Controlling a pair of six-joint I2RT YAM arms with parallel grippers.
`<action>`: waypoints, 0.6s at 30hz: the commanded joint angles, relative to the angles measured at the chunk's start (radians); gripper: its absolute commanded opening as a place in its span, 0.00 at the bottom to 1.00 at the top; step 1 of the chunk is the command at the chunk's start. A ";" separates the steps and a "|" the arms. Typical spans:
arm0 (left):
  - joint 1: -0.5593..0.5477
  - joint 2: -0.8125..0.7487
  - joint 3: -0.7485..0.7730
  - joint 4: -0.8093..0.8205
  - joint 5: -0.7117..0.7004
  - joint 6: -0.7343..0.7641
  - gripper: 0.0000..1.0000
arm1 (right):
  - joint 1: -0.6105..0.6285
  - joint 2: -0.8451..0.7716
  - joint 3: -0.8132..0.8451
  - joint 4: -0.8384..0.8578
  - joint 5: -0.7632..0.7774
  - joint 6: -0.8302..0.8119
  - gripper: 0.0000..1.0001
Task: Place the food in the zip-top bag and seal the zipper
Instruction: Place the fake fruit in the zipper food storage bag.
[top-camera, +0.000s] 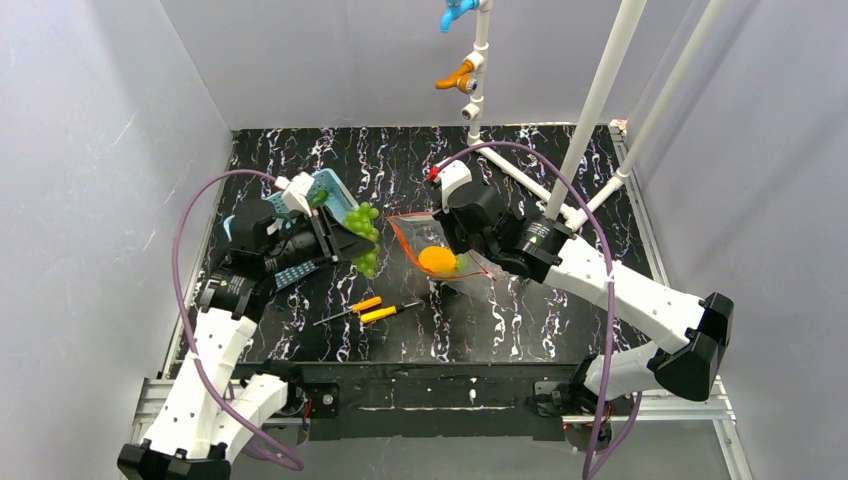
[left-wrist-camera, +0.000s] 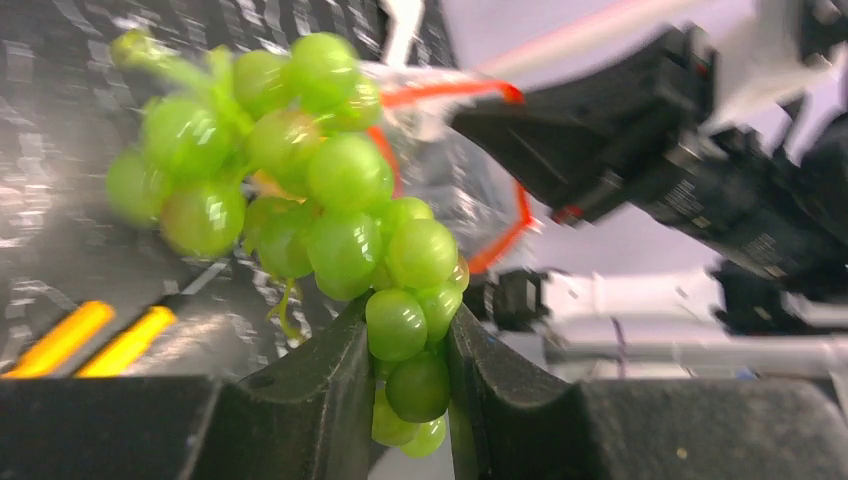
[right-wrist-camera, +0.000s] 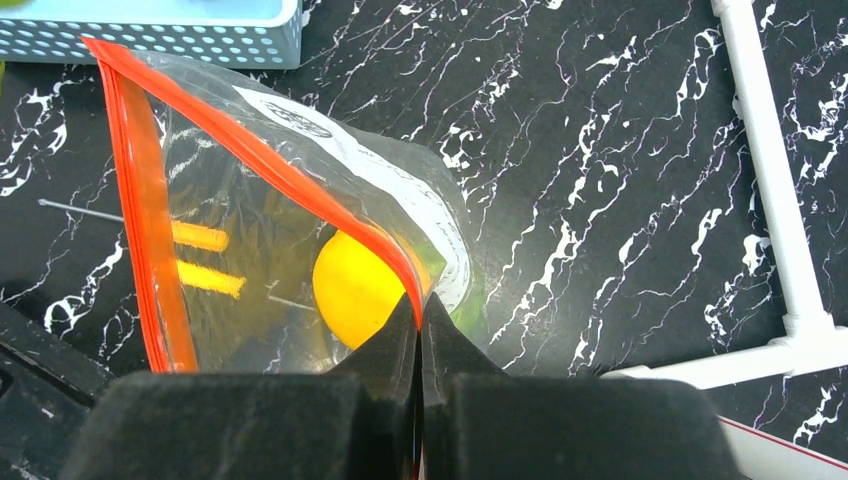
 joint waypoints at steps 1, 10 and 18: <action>-0.164 0.065 0.050 0.130 0.178 -0.128 0.00 | 0.004 0.000 0.019 0.067 -0.004 -0.001 0.01; -0.440 0.154 0.146 0.174 0.027 -0.154 0.00 | 0.004 -0.024 0.001 0.069 0.011 -0.001 0.01; -0.456 0.260 0.132 0.197 0.019 -0.299 0.00 | 0.005 -0.032 0.004 0.077 -0.008 0.000 0.01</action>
